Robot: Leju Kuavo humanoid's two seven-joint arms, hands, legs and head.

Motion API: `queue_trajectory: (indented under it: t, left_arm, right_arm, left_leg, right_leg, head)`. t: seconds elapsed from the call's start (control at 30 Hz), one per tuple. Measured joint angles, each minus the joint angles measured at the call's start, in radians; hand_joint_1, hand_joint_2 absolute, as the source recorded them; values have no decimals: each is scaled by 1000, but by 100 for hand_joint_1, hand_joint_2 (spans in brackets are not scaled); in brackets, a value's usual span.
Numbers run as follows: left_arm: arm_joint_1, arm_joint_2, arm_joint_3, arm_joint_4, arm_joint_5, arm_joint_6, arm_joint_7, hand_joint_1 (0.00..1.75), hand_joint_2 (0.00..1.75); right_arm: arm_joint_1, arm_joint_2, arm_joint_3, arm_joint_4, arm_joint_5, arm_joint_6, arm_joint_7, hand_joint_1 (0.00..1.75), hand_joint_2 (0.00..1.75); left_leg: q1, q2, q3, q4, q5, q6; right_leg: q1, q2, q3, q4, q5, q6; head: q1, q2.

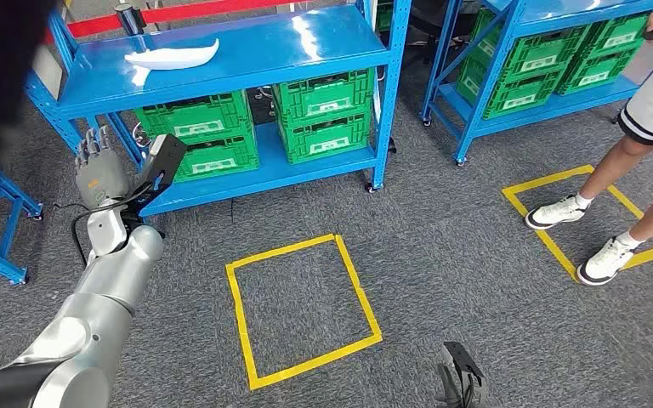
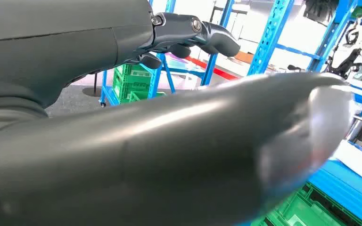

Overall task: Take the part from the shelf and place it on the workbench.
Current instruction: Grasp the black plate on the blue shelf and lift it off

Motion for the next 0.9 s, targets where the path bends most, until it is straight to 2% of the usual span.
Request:
queue_trajectory:
  t: [0.3, 0.53, 0.67, 0.77, 0.83, 0.9]
  left_arm:
    - [0, 8, 0, 0, 40, -30, -5, 0, 0]
    - [6, 34, 1, 1, 77, 27, -15, 0, 0]
    - [9, 43, 1, 1, 84, 30, -17, 0, 0]
    - [11, 45, 1, -1, 86, 30, -19, 0, 0]
    - [11, 45, 1, -2, 87, 30, -20, 0, 0]
    - [14, 46, 2, -2, 87, 29, -21, 0, 0]
  right_arm:
    - [0, 0, 0, 0, 1, 13, -12, 0, 0]
    - [0, 0, 0, 0, 16, 36, -45, 0, 0]
    - [-1, 1, 0, 0, 20, 36, -50, 0, 0]
    - [-1, 0, 0, 0, 21, 36, -51, 0, 0]
    - [-2, -1, 1, 0, 21, 36, -52, 0, 0]
    - [-2, -1, 1, 1, 21, 36, -53, 0, 0]
  left_leg:
    - [0, 0, 0, 0, 0, 0]
    - [-1, 0, -2, 4, -1, 2]
    - [-3, 0, -7, 9, -3, 7]
    - [4, 3, -1, -9, 9, 21]
    - [13, 8, 5, -25, 19, 29]
    - [14, 9, 3, -25, 21, 30]
  right_leg:
    - [0, 0, 0, 0, 0, 0]
    - [-2, 0, -1, 0, 1, 2]
    - [-4, 0, -3, -1, 4, 7]
    - [-3, 0, -6, 3, -2, 15]
    - [-1, -2, -38, 69, -42, 22]
    - [-6, -4, -103, 200, -99, 31]
  head:
    - [0, 0]
    - [0, 0]
    - [0, 0]
    - [0, 0]
    - [4, 0]
    - [7, 0]
